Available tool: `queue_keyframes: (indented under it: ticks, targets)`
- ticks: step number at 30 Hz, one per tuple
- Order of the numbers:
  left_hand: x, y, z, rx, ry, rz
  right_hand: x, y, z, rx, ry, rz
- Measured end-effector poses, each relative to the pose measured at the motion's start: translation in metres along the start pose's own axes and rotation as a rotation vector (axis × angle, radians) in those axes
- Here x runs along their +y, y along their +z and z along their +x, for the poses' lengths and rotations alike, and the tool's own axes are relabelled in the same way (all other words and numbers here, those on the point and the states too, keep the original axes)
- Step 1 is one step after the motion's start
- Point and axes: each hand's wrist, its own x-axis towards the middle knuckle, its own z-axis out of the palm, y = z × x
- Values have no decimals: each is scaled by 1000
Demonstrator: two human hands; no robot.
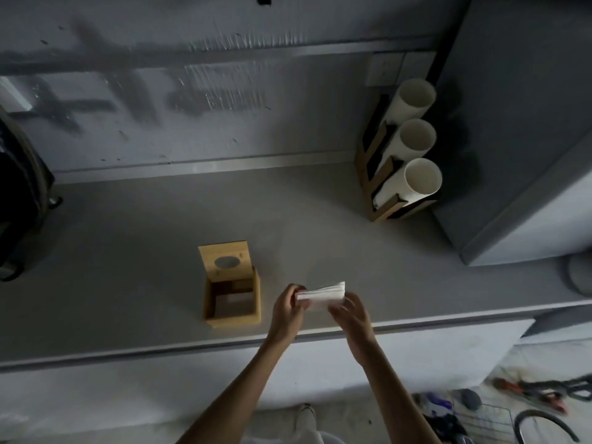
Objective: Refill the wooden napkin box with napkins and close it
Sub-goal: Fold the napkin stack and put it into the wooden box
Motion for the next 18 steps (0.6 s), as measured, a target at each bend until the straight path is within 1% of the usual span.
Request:
queue_keyframes:
  ticks: [3, 5, 7, 9, 13, 18]
  targets:
    - [-10, 3, 7, -55, 122, 98, 2, -2, 16, 104, -119, -346]
    - [-21, 6, 11, -68, 182, 145, 9, -2, 25, 170, -174, -516]
    - [-34, 9, 14, -67, 197, 197, 16, -4, 31, 225, -211, -645]
    - [-44, 10, 16, -45, 177, 230, 23, -5, 34, 235, -219, -692]
    - [-59, 13, 18, -25, 201, 213, 36, -4, 38, 180, -180, -689]
    - [-75, 17, 21, -38, 105, 209, 42, -1, 37, 203, -142, -653]
